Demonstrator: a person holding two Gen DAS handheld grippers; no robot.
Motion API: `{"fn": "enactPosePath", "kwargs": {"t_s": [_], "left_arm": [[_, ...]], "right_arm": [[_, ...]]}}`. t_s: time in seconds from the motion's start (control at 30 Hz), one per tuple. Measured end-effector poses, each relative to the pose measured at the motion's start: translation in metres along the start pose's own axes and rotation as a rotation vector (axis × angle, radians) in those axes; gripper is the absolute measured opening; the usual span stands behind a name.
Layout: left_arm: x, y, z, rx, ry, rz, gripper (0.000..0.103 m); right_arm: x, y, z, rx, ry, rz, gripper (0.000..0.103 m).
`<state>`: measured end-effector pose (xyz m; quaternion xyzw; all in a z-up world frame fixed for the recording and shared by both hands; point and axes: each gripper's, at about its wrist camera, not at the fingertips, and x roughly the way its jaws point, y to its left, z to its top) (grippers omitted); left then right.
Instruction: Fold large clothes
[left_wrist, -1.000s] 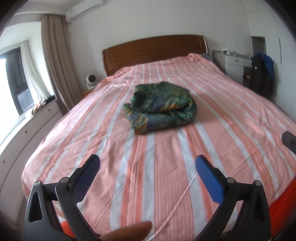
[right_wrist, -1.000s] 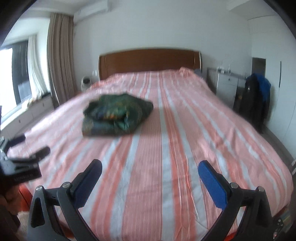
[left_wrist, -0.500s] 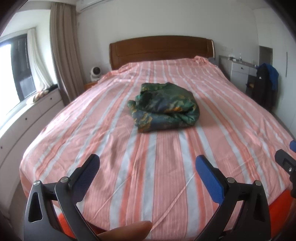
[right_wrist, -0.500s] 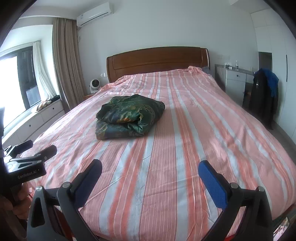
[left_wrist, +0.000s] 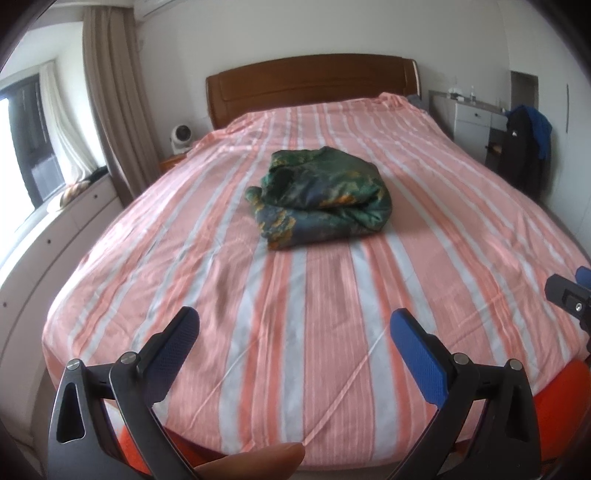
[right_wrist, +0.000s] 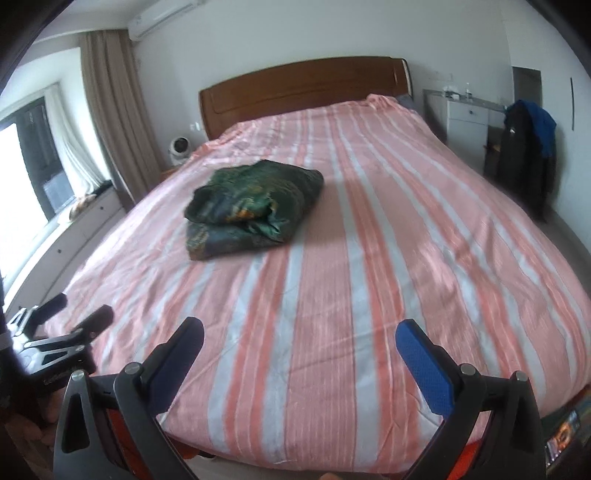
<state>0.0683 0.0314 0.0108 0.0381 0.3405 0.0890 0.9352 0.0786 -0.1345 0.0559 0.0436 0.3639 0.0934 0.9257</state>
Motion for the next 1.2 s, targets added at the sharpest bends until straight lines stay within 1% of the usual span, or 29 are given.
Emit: {"fn": "enactPosePath", "kwargs": {"t_s": [0.17, 0.33, 0.47, 0.6, 0.7, 0.87, 1.07, 1.2], "left_arm": [[0.0, 0.0, 0.0, 0.016, 0.001, 0.018, 0.103], [0.001, 0.001, 0.003, 0.01, 0.025, 0.014, 0.103], [-0.001, -0.001, 0.006, 0.01, 0.029, 0.003, 0.103], [-0.002, -0.002, 0.01, 0.006, 0.029, -0.005, 0.103], [-0.004, -0.004, 0.015, -0.003, 0.024, -0.013, 0.103], [-0.006, -0.008, 0.019, 0.006, 0.009, -0.001, 0.103], [-0.006, -0.009, 0.019, 0.007, 0.006, -0.01, 0.103], [-0.009, -0.01, 0.021, 0.013, -0.019, 0.008, 0.103]], "right_arm": [[0.005, 0.005, 0.0, -0.049, 0.021, -0.106, 0.102], [0.0, 0.015, 0.001, -0.106, 0.001, -0.153, 0.102], [-0.007, 0.023, 0.004, -0.143, -0.027, -0.183, 0.102], [-0.011, 0.029, 0.008, -0.161, -0.038, -0.189, 0.102], [-0.014, 0.035, 0.011, -0.193, -0.06, -0.208, 0.102], [-0.02, 0.045, 0.015, -0.236, -0.098, -0.234, 0.102], [-0.02, 0.044, 0.013, -0.239, -0.09, -0.227, 0.102], [-0.018, 0.043, 0.014, -0.238, -0.083, -0.223, 0.102]]}}
